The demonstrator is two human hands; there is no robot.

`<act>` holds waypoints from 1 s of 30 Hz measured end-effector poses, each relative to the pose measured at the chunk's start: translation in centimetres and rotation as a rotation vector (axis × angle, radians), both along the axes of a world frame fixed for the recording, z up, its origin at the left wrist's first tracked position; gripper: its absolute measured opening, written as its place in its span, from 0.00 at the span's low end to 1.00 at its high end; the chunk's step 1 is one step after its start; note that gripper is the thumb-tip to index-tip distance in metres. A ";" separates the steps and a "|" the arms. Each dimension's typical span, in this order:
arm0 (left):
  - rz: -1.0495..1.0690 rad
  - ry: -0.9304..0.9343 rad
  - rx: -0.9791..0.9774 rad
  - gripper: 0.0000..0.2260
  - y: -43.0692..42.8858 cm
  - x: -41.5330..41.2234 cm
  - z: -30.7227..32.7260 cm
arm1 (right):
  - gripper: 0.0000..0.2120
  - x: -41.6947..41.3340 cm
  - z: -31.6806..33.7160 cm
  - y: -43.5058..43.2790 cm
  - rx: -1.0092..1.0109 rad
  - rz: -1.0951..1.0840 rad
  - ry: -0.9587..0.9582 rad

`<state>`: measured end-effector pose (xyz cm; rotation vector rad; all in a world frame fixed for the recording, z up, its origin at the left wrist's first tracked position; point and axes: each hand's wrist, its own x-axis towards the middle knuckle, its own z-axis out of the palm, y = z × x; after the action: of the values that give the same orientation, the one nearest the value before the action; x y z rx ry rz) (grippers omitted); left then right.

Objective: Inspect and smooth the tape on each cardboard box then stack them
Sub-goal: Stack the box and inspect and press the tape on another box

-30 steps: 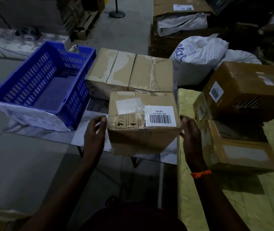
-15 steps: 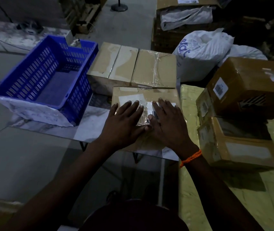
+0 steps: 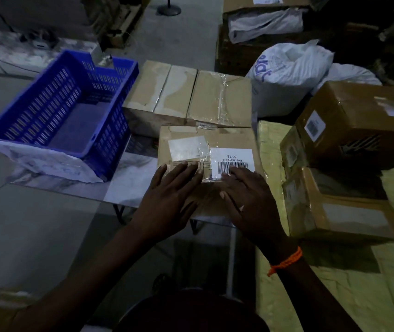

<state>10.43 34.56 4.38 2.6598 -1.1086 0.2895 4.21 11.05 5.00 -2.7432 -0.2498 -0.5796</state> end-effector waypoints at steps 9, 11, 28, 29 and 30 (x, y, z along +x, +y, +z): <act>0.014 0.051 -0.077 0.27 -0.1 0.6 0.0 | 0.18 0.8 0.1 -0.2 0.026 0.002 0.032; 0.019 0.070 -0.186 0.24 -0.2 0.7 0.6 | 0.19 1.2 0.6 -0.6 0.090 0.007 0.045; 0.263 0.892 -0.897 0.38 3.6 1.5 1.3 | 0.21 -0.9 2.0 -2.4 1.051 -0.247 0.329; 0.246 0.875 -0.934 0.39 4.0 1.2 1.2 | 0.24 -1.6 1.8 -1.9 1.075 -0.247 0.318; 0.238 0.863 -0.974 0.39 4.5 1.0 0.9 | 0.27 -2.3 1.3 -1.5 1.091 -0.259 0.313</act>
<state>11.38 39.03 5.29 1.6942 -0.2384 -0.2311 1.88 9.51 6.30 -1.7486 0.3979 -0.2130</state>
